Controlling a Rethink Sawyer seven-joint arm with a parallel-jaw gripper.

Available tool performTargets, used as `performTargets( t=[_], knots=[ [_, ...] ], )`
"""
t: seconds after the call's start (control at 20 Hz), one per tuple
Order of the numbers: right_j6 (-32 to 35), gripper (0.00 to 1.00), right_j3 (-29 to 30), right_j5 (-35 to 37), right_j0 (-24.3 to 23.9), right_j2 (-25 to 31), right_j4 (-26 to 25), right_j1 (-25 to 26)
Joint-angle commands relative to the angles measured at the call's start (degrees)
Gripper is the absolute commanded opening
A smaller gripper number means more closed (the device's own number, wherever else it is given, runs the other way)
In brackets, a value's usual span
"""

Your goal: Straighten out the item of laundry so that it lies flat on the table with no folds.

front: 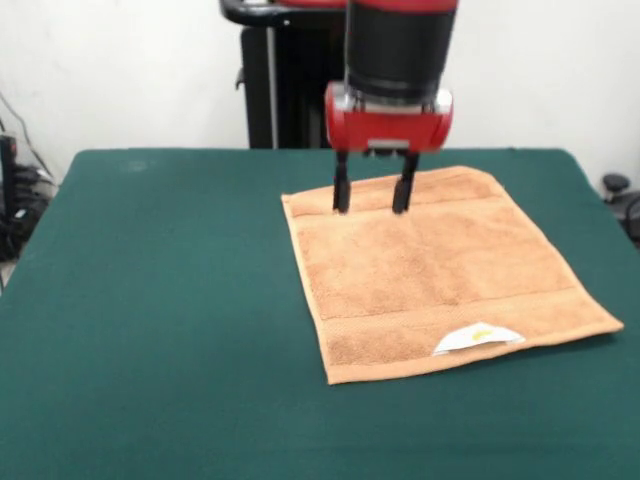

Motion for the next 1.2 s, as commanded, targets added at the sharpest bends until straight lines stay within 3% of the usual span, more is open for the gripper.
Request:
performTargets(
  t=[0.05,0.15,0.55,0.9,1.2],
  knots=[
    [-8.2,1.0,-5.3,14.9,0.1,7.7,3.0,-3.2],
    [-7.9,1.0,-6.3,15.1,-0.1,8.3,2.9,-2.5],
    [-0.2,1.0,-8.0,3.8,1.0,5.6,0.3,1.8],
    [2.1,1.0,-14.9,6.4,2.9,4.0,0.0,5.0],
    [3.3,1.0,-16.0,6.9,3.8,3.5,0.8,5.5]
  ],
)
